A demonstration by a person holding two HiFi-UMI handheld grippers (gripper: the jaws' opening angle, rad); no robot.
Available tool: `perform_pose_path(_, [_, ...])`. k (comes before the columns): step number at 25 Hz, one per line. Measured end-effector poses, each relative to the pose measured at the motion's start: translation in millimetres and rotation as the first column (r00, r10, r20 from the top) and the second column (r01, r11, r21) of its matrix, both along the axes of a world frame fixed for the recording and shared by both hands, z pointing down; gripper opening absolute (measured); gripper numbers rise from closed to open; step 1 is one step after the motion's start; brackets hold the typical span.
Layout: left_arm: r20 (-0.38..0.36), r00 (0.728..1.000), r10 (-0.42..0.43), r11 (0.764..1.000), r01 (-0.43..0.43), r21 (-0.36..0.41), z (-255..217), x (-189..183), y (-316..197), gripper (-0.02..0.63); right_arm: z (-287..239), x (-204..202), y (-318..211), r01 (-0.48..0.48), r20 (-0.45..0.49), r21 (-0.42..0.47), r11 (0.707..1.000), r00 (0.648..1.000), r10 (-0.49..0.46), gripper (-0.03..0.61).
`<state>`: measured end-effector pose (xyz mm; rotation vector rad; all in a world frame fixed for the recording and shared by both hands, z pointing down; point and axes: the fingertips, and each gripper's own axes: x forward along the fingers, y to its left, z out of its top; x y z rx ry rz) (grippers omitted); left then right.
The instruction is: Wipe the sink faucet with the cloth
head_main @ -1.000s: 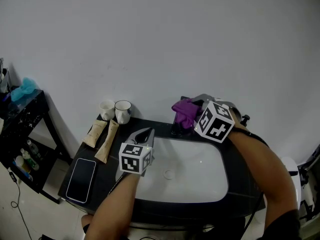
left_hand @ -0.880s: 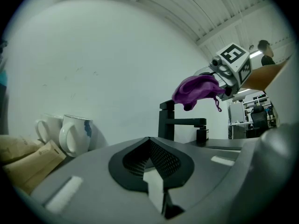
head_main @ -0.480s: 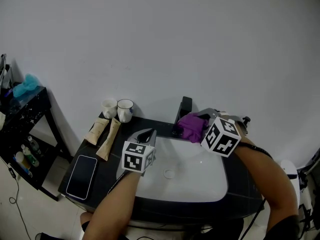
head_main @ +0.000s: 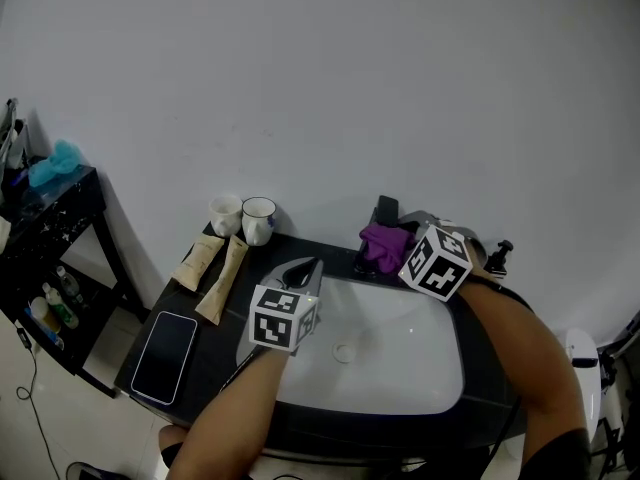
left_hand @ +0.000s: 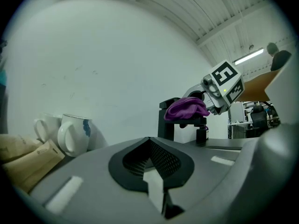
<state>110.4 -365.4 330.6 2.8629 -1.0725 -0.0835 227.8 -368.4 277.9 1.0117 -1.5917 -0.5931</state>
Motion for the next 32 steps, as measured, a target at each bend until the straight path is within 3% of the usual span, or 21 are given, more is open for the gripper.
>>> perform_pose_path(11, [0.017,1.000,0.006,1.000,-0.006,0.001,2,3,-1,0.017,3,-2,-3,0.004,-0.055,-0.011,1.000,0.998,-0.005,0.054])
perform_pose_path(19, [0.034,0.999,0.009,1.000,-0.009,-0.009,5,3,-1,0.017,7,-16,25,0.047,-0.100,-0.031,0.998,0.994,-0.050,0.054])
perform_pose_path(28, [0.090,0.995,0.030,1.000,-0.030,-0.006,13,9,6,0.017,10,-33,77,0.106,-0.074,-0.052,0.993,0.991,-0.110,0.054])
perform_pose_path(32, [0.123,0.992,0.031,0.999,-0.032,0.003,15,10,8,0.017,19,-39,100,0.122,-0.018,-0.066,0.990,0.992,-0.124,0.054])
